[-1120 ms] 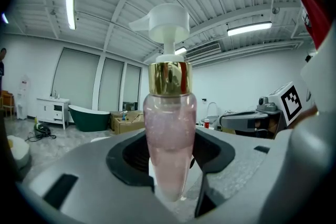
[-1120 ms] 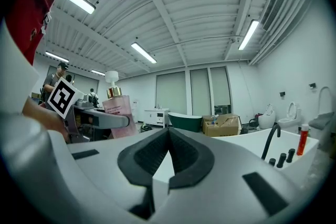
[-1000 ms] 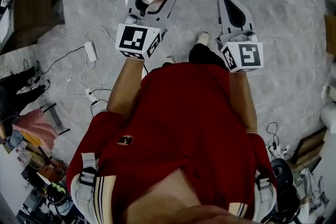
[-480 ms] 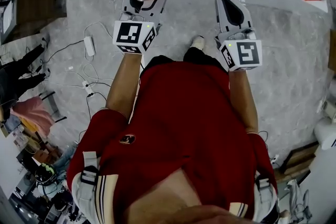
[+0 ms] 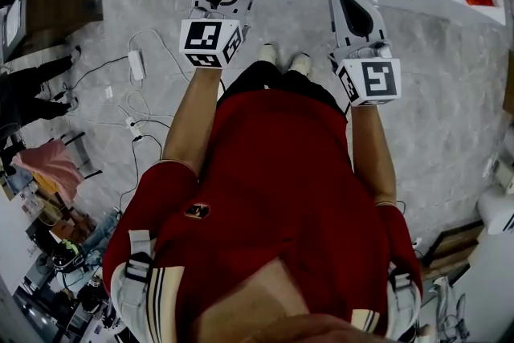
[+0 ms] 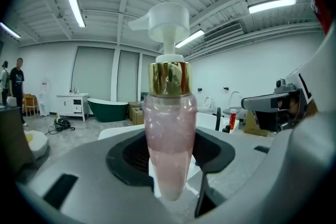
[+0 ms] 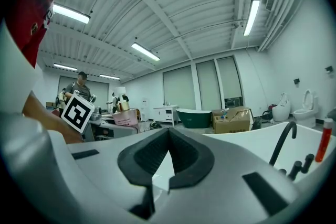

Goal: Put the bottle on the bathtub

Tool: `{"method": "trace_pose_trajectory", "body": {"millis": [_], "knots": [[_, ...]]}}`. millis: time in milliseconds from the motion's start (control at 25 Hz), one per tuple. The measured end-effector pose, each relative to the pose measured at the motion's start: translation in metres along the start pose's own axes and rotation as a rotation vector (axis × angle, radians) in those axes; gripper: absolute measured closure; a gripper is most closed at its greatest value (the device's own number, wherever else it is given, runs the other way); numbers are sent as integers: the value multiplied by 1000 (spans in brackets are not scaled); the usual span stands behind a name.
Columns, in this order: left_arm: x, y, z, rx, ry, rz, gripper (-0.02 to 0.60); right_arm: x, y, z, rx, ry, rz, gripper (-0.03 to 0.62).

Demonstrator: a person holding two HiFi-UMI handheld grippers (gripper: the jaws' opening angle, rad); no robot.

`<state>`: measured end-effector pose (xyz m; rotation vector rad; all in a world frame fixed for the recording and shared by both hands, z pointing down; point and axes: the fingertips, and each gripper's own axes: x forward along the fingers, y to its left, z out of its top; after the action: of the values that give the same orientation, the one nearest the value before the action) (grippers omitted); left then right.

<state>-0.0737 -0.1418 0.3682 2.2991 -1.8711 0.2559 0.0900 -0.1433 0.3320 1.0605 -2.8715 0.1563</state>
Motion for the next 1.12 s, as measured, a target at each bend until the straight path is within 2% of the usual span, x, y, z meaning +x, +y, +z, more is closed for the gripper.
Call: {"method": "trace_pose_trajectory", "body": {"millis": [1120], "knots": [[98, 45, -96, 24, 131, -86, 357, 48, -12, -57, 5, 174, -121, 594]]}}
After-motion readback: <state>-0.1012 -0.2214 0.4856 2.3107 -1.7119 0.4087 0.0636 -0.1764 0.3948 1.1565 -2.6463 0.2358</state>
